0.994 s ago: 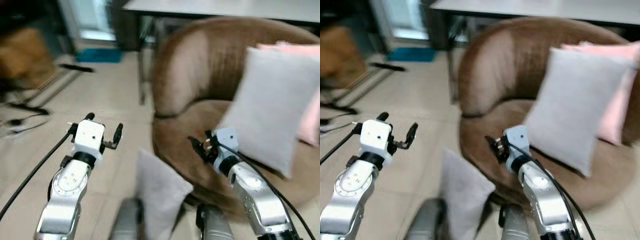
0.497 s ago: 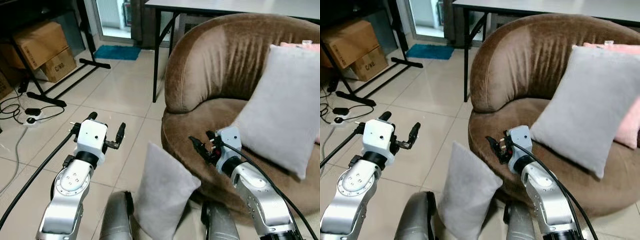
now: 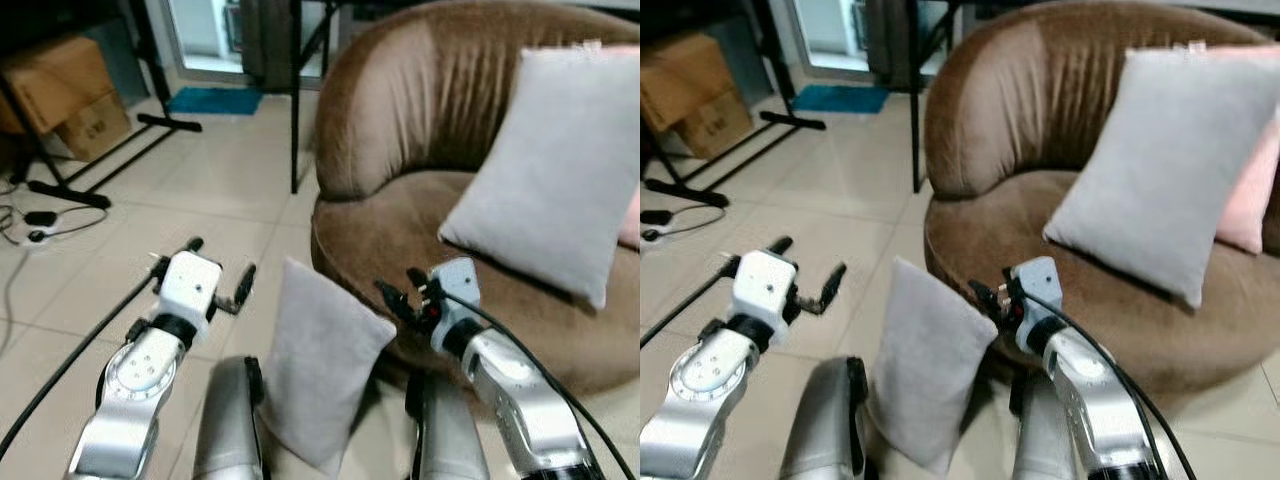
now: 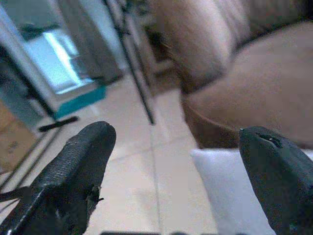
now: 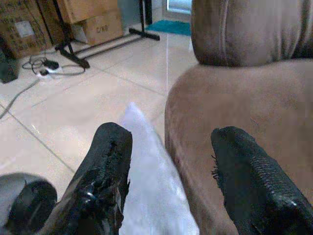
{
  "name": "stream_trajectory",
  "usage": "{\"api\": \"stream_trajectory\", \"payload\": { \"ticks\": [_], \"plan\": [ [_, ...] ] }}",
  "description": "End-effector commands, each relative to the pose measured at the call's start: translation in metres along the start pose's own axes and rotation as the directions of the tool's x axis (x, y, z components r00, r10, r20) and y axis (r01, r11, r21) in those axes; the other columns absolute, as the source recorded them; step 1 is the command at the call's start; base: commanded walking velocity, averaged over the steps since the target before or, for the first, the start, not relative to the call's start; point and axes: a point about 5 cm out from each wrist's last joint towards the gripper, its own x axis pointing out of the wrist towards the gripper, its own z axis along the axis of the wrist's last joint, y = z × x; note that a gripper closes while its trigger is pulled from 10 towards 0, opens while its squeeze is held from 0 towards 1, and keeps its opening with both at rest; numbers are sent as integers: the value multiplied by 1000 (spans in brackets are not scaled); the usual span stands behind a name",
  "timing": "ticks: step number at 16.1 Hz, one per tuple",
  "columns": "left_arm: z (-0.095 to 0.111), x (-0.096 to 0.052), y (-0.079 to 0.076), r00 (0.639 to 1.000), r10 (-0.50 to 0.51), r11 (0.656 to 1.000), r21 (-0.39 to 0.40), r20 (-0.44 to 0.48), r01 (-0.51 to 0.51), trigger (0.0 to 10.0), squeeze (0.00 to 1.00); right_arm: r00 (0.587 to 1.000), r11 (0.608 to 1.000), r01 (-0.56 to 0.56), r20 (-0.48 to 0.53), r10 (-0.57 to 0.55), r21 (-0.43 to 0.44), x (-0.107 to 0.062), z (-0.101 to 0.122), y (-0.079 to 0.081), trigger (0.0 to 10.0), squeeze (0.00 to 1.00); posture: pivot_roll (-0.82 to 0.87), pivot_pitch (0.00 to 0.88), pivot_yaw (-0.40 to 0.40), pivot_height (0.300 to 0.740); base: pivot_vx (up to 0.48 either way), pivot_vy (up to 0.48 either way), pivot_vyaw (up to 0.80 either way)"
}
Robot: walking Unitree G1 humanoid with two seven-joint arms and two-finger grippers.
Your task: Move the pillow to the sofa from floor
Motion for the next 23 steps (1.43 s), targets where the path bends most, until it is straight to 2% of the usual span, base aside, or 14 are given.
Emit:
{"api": "stream_trajectory", "payload": {
  "ticks": [1, 4, 6, 7, 9, 10, 12, 14, 15, 17, 18, 19, 20, 23],
  "plan": [
    [-2, -1, -4, 998, -62, 998, 2, -17, 62, 10000, 0, 1000, 1000, -6, 10, 6, 2, 5, 1, -4, 10000, 992, -84, 0, 38, 452, 0, 0, 0],
    [-8, -8, -11, 985, -167, 986, 2, -51, 167, 10000, 0, 998, 1000, 14, -54, -15, -19, 23, -7, -9, 10000, 1000, -58, 0, 13, 452, 0, 0, 0],
    [-12, -21, -17, 959, -274, 962, -25, -78, 272, 10000, 0, 991, 987, 5, -133, -27, -162, 40, -17, -7, 10000, 1000, -32, 0, 3, 452, 0, 0, 0],
    [-14, -29, -17, 948, -305, 952, -27, -96, 304, 10000, 0, 987, 992, -70, -149, 54, -106, 48, -20, 3, 10000, 1000, -3, 0, 10, 452, 0, 0, 0],
    [-13, -41, -12, 942, -314, 949, -29, -119, 313, 10000, 0, 982, 988, -104, -170, 85, -112, 63, -21, 13, 10000, 1000, 10, 0, 22, 452, 0, 0, 0],
    [-13, -45, -10, 937, -323, 946, -28, -131, 322, 10000, 0, 978, 987, -138, -169, 123, -81, 69, -21, 20, 10000, 1000, 25, 11, 35, 452, 0, 0, 0],
    [-13, -51, -6, 929, -340, 940, -26, -149, 340, 10000, 0, 966, 976, -206, -171, 192, -66, 77, -25, 32, 10000, 1000, 39, 28, 48, 452, 0, 0, 0],
    [-13, -54, -5, 922, -352, 936, -29, -159, 352, 10000, 0, 962, 972, -214, -191, 193, -92, 80, -30, 35, 10000, 1000, 40, 37, 54, 452, 0, 0, 0],
    [-12, -56, -5, 914, -367, 930, -40, -170, 366, 10000, 0, 964, 970, -173, -233, 131, -172, 81, -36, 33, 10000, 1000, 40, 46, 60, 452, 0, 0, 0],
    [-12, -57, -5, 908, -379, 925, -51, -176, 376, 10000, 0, 960, 969, -163, -257, 113, -183, 82, -40, 33, 10000, 1000, 40, 48, 61, 452, 0, 0, 0],
    [-16, -62, -5, 892, -406, 914, -73, -199, 399, 10000, 0, 948, 967, -133, -313, 60, -219, 81, -48, 28, 10000, 1000, 39, 49, 63, 452, 0, 0, 0],
    [-18, -64, -4, 883, -416, 909, -72, -216, 411, 10000, 0, 939, 963, -112, -344, 23, -243, 80, -51, 25, 10000, 800, 42, 50, 60, 452, 0, 0, 0],
    [-19, -66, -2, 879, -421, 907, -72, -225, 415, 10000, 0, 935, 962, -103, -354, 7, -254, 80, -53, 23, 10000, 0, 43, 49, 60, 452, 0, 0, 0],
    [-20, -72, 0, 868, -431, 902, -79, -245, 425, 10000, 0, 934, 971, -147, -350, 74, -187, 81, -54, 29, 10000, 0, 48, 47, 55, 452, 0, 0, 0]
  ]
}}
